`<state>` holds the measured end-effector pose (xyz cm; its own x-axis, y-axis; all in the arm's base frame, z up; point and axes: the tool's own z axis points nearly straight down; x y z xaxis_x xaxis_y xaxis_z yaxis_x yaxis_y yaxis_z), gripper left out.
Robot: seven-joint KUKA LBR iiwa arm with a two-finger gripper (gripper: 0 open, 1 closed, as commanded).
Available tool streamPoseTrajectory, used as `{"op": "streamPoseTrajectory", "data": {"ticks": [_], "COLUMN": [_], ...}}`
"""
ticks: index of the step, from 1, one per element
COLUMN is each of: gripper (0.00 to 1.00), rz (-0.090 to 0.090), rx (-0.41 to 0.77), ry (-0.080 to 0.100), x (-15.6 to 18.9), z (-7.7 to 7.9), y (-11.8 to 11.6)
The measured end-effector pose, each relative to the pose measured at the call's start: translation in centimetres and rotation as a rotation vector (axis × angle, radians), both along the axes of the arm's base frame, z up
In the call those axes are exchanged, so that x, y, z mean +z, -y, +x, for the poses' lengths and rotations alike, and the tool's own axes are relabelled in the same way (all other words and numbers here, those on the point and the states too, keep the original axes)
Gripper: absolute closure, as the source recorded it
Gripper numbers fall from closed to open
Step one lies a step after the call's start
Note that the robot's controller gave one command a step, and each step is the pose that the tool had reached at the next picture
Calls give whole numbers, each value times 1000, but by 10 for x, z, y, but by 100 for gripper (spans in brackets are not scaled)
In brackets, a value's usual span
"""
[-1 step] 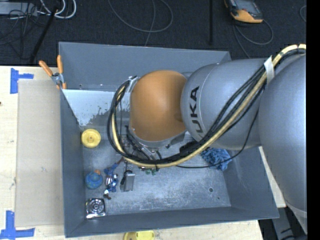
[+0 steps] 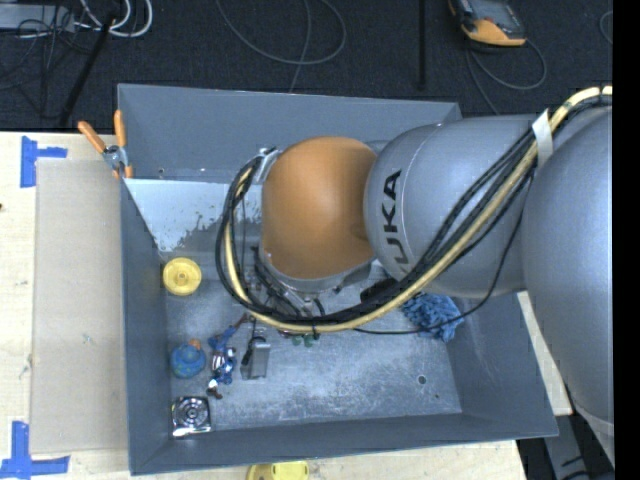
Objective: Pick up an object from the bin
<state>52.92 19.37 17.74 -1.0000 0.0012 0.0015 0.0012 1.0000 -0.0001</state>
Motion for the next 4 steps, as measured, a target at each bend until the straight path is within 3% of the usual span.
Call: {"op": "streamPoseTrajectory", "data": {"ticks": [1,2,3,4], "gripper": [0,0,100,100], "rz": [1,1,2,3], "rx": [75,262,298,297], "ry": [6,2,1,1], "x": [-33,-79,-107,-108], "z": [2,2,6,6], "y": [-4,-4,6,6]}}
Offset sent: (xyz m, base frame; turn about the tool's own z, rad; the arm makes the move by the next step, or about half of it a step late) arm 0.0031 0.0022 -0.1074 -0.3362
